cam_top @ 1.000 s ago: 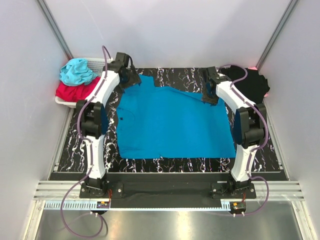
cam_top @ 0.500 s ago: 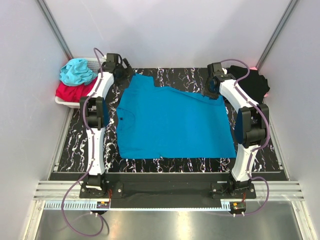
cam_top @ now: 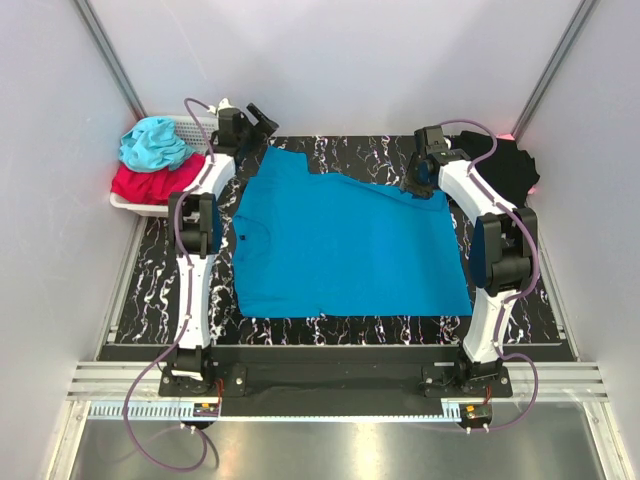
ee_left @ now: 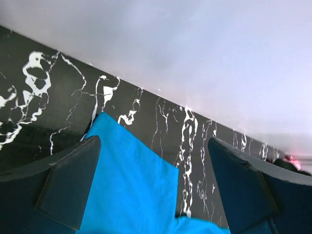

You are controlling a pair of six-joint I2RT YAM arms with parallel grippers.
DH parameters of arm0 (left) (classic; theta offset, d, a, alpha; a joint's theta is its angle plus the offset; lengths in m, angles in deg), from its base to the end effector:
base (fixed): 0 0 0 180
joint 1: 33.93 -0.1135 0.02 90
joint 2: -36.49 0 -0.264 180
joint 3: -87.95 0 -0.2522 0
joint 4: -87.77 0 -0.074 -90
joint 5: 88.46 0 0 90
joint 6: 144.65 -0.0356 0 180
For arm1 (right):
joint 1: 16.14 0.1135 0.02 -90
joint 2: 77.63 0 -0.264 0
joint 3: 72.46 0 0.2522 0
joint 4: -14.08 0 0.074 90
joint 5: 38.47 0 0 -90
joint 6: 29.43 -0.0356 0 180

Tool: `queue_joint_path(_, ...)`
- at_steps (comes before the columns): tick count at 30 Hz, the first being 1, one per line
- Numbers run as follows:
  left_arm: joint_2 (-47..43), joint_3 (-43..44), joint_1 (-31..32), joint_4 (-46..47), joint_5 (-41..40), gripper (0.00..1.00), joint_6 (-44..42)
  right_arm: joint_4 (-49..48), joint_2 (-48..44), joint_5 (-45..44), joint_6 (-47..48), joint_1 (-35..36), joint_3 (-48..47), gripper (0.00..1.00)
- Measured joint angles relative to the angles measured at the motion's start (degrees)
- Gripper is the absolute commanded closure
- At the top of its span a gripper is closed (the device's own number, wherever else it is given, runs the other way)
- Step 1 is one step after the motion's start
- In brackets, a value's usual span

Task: Fold and stack the t-shirts
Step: Fold the tshirt

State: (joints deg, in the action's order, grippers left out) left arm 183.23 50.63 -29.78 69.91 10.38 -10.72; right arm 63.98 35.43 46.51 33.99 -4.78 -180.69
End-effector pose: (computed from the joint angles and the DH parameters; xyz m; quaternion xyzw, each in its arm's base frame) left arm 0.5917 -0.0484 0.1997 -0.2405 0.7916 -0.2857 0.4837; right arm 0.4300 0.0832 0.2458 0.1392 0.9419 0.0589 0.2998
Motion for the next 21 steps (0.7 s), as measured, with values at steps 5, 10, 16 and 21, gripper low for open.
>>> queue_joint_path(5,3.2,-0.2,-0.1,3.4,-0.2,0.01,4.6,-0.5,0.5,0.1,0.0,0.0,0.0,0.58)
queue_joint_path(10,5.2,-0.2,-0.1,4.2,-0.5,0.01,7.2,-0.7,1.4,0.1,-0.2,0.0,0.0,0.58)
queue_joint_path(16,5.4,1.6,0.0,-2.3,-3.8,0.02,5.9,-0.9,1.6,0.1,-0.8,0.0,0.0,0.59)
queue_joint_path(21,5.4,2.1,0.4,-5.2,-7.5,0.02,3.7,-1.0,1.6,0.2,-1.6,0.0,0.0,0.59)
